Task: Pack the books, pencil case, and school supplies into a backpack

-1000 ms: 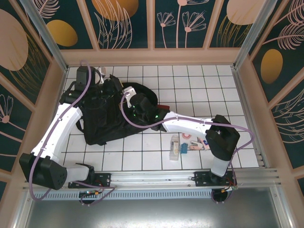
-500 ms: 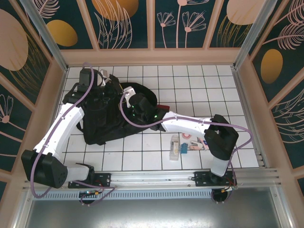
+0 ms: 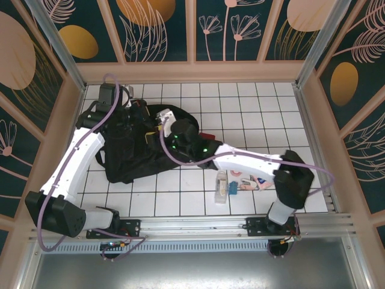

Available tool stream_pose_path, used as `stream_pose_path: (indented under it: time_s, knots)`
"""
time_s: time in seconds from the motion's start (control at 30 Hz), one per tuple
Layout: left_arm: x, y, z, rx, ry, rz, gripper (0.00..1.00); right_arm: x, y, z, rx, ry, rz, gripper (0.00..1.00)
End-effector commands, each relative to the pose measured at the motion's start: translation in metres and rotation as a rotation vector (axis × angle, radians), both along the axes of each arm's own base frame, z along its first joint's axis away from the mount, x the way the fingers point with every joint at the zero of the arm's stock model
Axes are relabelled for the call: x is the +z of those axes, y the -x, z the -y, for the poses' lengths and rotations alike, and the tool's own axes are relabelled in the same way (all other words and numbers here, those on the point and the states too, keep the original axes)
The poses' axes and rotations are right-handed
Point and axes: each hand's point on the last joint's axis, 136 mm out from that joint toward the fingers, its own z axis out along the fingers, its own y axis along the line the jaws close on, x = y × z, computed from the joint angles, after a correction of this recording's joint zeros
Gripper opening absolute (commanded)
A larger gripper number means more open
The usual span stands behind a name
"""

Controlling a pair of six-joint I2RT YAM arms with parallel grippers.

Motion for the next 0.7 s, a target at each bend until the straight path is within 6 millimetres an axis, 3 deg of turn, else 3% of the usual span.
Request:
stream_pose_path:
  time_s: [0.0,0.1,0.2,0.33,0.43,0.67]
  knots:
    - [0.02,0.006,-0.022,0.039,-0.1,0.085,0.0,0.06,-0.002,0.044,-0.069,-0.155,0.041,0.58]
    - [0.013,0.006,-0.018,0.027,-0.079,0.082,0.0,0.048,-0.024,0.09,-0.197,-0.102,-0.062,0.6]
    - [0.006,0.0,-0.01,0.004,-0.048,0.073,0.0,0.012,-0.049,0.141,-0.324,-0.048,-0.188,0.55]
    - [0.002,-0.008,0.002,-0.031,-0.001,0.071,0.0,-0.038,-0.065,0.2,-0.422,-0.079,-0.363,0.52]
    - [-0.002,-0.013,0.01,-0.052,0.017,0.059,0.0,-0.084,-0.074,0.22,-0.405,-0.084,-0.543,0.54]
    - [-0.016,-0.01,0.04,-0.14,0.039,0.02,0.0,-0.166,-0.086,0.23,-0.394,-0.107,-0.824,0.6]
